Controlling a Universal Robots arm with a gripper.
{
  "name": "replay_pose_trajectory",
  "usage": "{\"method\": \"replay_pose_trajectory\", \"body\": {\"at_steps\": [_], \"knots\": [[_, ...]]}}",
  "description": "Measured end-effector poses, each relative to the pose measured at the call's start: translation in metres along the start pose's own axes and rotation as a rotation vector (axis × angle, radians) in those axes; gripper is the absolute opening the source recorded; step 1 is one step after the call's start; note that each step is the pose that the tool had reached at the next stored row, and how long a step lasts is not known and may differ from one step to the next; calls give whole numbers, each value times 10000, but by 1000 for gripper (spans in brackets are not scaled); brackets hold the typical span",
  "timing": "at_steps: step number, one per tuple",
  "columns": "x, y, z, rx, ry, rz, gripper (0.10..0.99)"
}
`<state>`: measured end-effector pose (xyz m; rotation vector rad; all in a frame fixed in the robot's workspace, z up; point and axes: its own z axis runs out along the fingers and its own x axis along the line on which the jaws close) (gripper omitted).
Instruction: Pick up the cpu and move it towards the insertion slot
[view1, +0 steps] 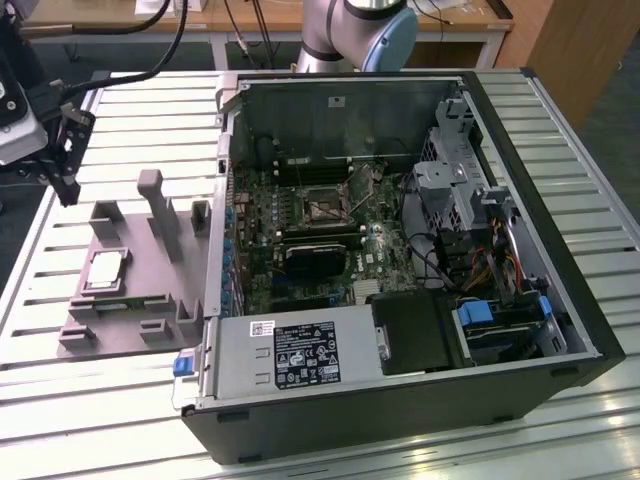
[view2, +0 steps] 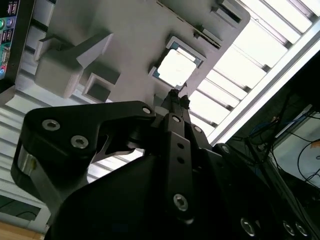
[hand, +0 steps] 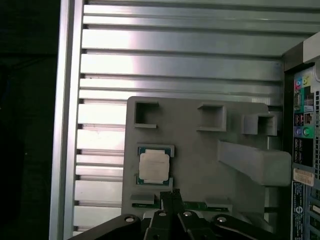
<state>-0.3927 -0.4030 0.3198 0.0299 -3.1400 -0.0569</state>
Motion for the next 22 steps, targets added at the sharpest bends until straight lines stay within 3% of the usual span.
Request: {"method": "replay_pose_trajectory", "body": {"at_steps": [22], "knots": [[-10, -37, 400, 0, -7, -1, 102]]}}
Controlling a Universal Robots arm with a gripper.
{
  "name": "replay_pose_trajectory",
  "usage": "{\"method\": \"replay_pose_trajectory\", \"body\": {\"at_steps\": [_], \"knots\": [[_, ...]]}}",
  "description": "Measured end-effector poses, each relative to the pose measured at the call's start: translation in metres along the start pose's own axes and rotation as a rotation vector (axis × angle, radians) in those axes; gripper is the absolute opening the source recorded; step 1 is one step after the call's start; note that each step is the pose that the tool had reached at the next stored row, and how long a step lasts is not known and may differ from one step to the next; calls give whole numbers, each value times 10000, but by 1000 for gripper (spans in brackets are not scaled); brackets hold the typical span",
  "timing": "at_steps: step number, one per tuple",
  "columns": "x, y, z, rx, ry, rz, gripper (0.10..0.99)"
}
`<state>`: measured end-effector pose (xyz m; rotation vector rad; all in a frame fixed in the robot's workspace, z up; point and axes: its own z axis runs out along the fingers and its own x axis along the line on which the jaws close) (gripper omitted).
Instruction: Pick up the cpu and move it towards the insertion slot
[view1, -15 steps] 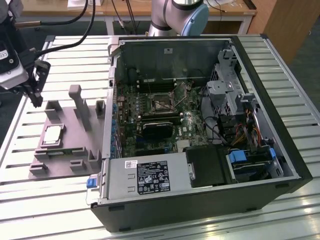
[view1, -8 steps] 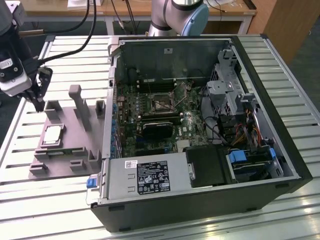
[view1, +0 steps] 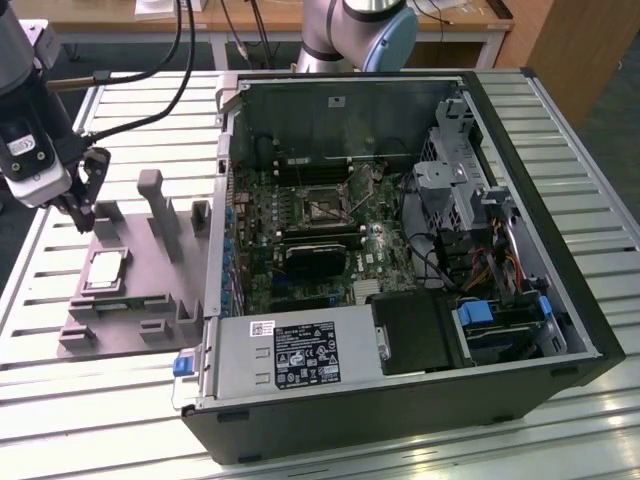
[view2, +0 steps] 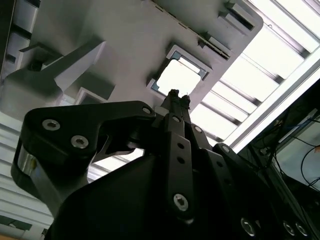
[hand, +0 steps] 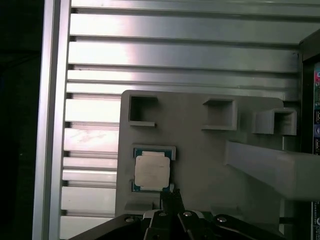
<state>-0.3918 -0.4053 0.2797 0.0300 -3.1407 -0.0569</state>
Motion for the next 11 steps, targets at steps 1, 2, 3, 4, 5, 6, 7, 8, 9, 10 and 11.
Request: {"method": "replay_pose_trajectory", "body": {"at_steps": [1, 2, 3, 4, 5, 6, 7, 8, 9, 10, 11], "knots": [[-1, -1, 17, 0, 1, 0, 102], [-1, -2, 35, 1, 1, 0, 102], [-1, -3, 54, 1, 1, 1, 102], [-1, -4, 72, 0, 0, 0, 102], [-1, -5, 91, 0, 0, 0, 102], [-1, -6, 109, 0, 0, 0, 102], [-1, -7, 127, 0, 0, 0, 102], [-1, -8, 144, 0, 0, 0, 102], [-1, -9, 163, 0, -1, 0, 102], [-1, -10, 181, 0, 0, 0, 102], [-1, -10, 199, 0, 0, 0, 102]]}}
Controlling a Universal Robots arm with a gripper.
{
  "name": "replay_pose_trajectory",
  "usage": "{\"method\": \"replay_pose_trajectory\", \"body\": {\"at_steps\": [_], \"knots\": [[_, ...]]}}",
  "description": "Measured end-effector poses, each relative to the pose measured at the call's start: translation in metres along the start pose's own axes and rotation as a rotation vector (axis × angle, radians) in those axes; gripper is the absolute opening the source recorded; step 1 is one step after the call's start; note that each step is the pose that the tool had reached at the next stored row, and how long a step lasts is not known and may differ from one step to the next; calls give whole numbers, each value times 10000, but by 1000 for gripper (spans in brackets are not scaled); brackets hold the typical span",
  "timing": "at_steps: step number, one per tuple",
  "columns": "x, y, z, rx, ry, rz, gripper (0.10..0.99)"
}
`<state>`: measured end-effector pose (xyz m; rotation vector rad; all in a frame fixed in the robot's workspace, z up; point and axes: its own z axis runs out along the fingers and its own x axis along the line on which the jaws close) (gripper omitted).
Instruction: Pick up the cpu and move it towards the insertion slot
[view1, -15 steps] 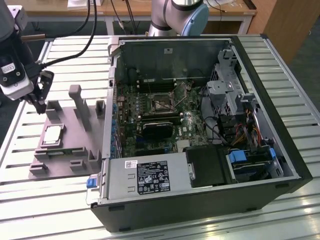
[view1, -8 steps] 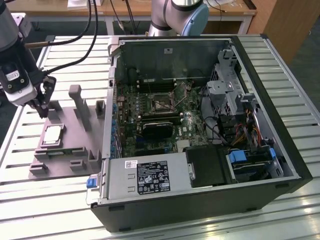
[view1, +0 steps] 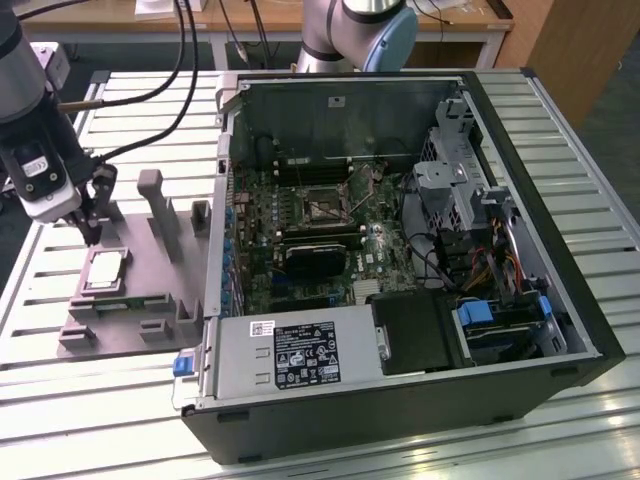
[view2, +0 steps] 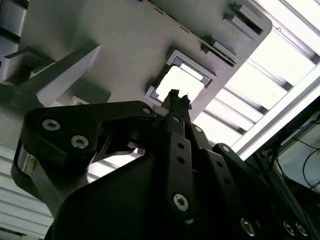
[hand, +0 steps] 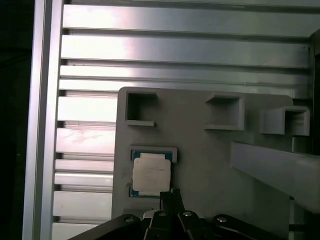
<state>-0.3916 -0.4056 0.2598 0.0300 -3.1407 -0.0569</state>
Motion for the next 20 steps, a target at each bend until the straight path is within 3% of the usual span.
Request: {"method": "replay_pose_trajectory", "body": {"at_steps": [9, 20], "knots": [[49, -6, 164, 1, -11, 0, 102], [147, -11, 364, 3, -117, -4, 102]]}}
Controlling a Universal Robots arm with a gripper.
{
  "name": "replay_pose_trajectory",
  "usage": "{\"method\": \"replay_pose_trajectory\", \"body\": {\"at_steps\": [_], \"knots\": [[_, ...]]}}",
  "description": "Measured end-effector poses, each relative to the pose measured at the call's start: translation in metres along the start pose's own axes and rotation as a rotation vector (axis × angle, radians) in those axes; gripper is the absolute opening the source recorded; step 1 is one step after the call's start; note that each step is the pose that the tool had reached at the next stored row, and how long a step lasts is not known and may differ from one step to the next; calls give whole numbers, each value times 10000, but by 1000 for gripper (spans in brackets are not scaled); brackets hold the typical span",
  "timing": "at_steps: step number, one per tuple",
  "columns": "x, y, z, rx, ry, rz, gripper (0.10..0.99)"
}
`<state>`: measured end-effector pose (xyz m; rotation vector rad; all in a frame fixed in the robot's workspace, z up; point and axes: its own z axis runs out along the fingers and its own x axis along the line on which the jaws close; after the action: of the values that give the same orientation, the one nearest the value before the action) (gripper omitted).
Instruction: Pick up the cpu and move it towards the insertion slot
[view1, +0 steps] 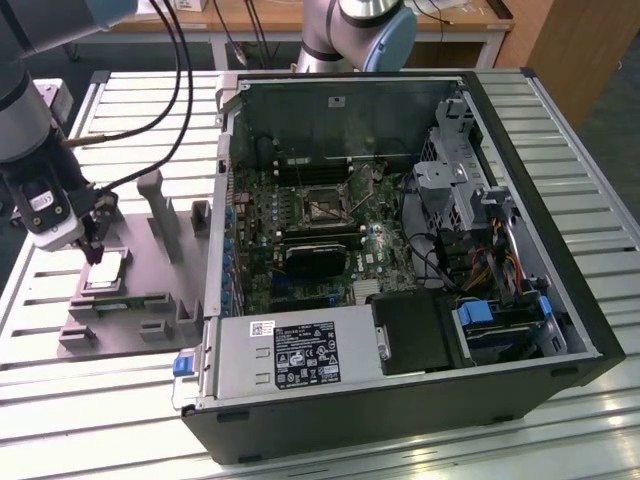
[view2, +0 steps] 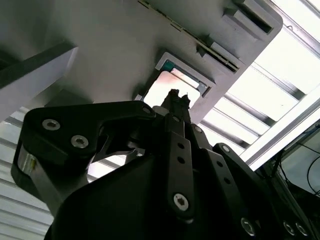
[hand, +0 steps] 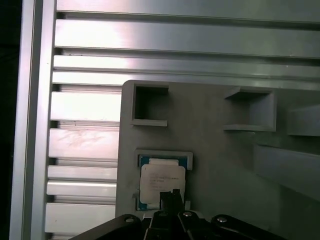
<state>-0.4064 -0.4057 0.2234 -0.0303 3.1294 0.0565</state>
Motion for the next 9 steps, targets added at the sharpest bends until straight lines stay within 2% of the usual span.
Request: {"method": "replay_pose_trajectory", "body": {"at_steps": [9], "knots": [[5, -10, 165, 0, -31, -1, 102]]}}
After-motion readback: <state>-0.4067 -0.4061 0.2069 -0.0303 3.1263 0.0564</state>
